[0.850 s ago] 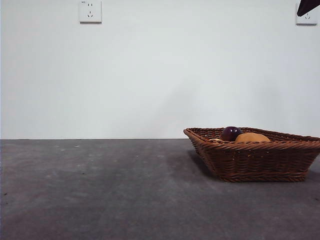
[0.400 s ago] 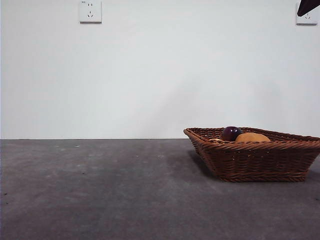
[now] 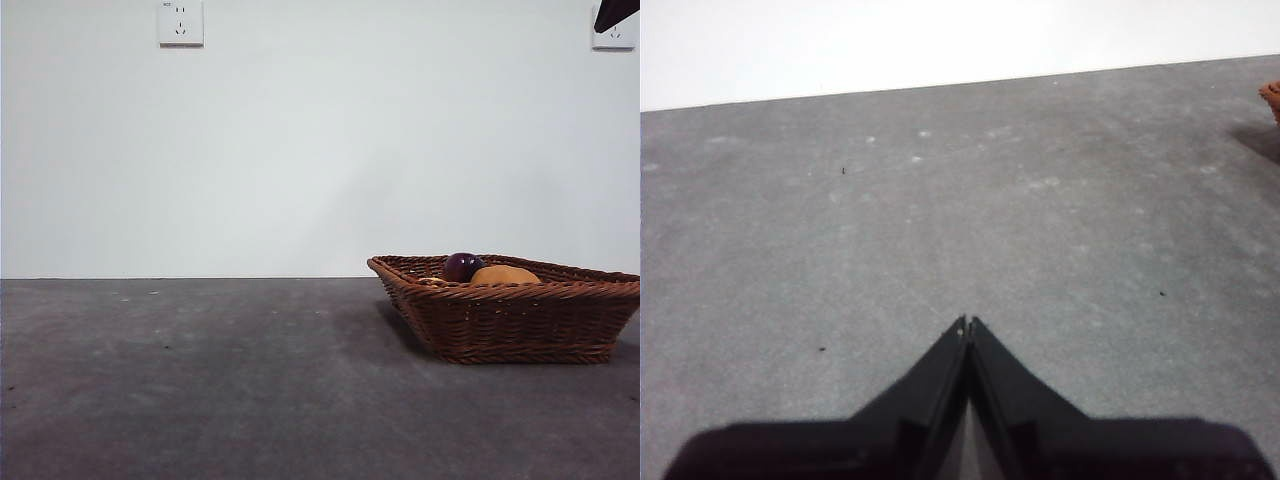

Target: Help me put the vegetables on the table into the basket

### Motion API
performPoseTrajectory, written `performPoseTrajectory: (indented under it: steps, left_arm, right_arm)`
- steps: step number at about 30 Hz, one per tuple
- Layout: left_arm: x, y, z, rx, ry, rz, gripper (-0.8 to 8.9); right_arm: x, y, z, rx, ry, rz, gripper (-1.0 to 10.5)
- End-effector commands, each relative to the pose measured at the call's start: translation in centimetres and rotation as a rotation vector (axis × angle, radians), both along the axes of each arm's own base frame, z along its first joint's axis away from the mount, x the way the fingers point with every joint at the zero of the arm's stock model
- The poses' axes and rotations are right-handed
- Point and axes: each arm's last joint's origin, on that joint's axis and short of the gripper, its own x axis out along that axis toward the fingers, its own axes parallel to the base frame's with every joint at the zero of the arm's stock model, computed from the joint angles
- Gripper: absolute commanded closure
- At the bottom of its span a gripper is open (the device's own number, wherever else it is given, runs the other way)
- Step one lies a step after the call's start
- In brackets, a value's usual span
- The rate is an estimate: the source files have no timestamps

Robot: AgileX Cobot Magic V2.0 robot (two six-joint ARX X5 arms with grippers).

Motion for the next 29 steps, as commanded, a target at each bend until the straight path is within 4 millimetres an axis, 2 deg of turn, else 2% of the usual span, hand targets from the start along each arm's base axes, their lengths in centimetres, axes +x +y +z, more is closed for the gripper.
performPoseTrajectory:
  steps: [1,4,7,12,16,19,22,27,29]
  left_arm:
    - [0.1,0.0,-0.4,-0.006,0.016,0.003,8.17]
    - [0.1,0.0,-0.4,-0.006,0.022,0.003,8.17]
    - [0.1,0.0,-0.5,-0.006,0.025,0.003,8.17]
    - [0.1,0.0,-0.5,-0.006,0.028,0.003,8.17]
    - [0.1,0.0,-0.5,-0.005,0.032,0.003,8.17]
    - [0.1,0.0,-0.5,-0.005,0.032,0.003,8.17]
    - [0.1,0.0,-0.5,-0.005,0.032,0.003,8.17]
    - [0.1,0.0,-0.5,-0.005,0.032,0.003,8.17]
    - [0.1,0.0,-0.5,-0.005,0.032,0.003,8.17]
  right_arm:
    - [0.3,-0.3,-0.4,-0.004,0.010,-0.028,9.5]
    - [0.2,-0.9,-0.3,-0.035,0.011,-0.087,9.5]
    - [-1.0,-0.9,0.4,-0.071,-0.010,-0.139,9.5]
    - [-5.2,-0.5,1.5,-0.077,-0.101,-0.148,9.5]
    - [-9.5,-0.1,0.9,-0.081,-0.226,-0.157,9.5]
    - [-12.6,0.1,-0.7,-0.091,-0.294,-0.176,9.5]
    - [-15.4,0.4,-3.3,-0.092,-0.329,-0.179,9.5]
    - [-19.0,0.6,-9.3,-0.125,-0.351,-0.224,9.5]
    - [-19.9,0.5,-12.5,-0.143,-0.326,-0.268,9.5]
